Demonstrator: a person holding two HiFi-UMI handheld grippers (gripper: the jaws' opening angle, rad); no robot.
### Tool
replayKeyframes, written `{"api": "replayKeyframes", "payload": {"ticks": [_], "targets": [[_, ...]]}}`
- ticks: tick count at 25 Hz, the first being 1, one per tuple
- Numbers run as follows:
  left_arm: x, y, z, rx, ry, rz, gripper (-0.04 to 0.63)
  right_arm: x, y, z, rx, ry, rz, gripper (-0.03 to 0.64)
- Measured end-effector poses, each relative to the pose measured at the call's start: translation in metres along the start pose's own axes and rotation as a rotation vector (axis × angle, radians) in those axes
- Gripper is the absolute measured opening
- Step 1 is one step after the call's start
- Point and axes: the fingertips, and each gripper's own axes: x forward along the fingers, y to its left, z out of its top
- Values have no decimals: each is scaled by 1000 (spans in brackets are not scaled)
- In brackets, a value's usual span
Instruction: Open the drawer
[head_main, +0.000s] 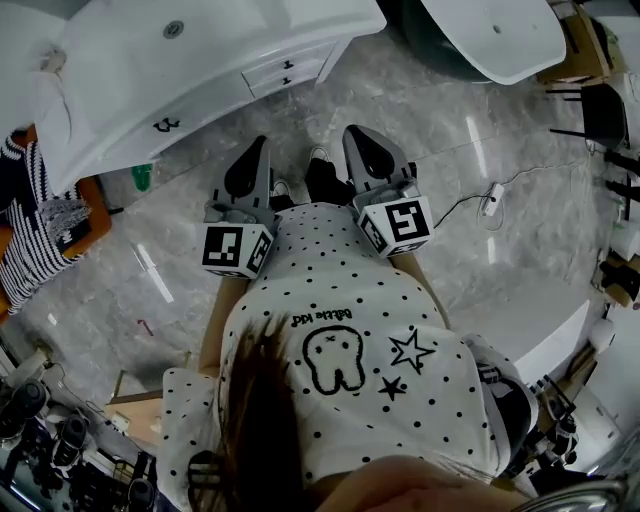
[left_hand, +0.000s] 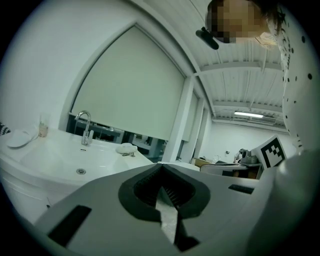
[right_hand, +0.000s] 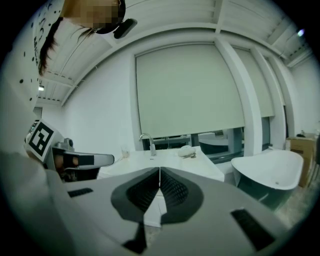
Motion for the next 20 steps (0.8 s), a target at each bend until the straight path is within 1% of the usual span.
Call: {"api": "replayKeyframes", "payload": {"ticks": [7,11,14,20], "targets": [[30,3,7,-38,-28,101,5,26,-32,7,-35,18,86,15],[46,-7,7,-39,-36,125,5,30,-52,10,-47,14,114,15],[56,-15,3,-61,-51,142,5,32,-66,10,-67,25,138,15],[73,-32,-6,-77,-35,144,5,28,-95,10,-48,31,126,15]]}}
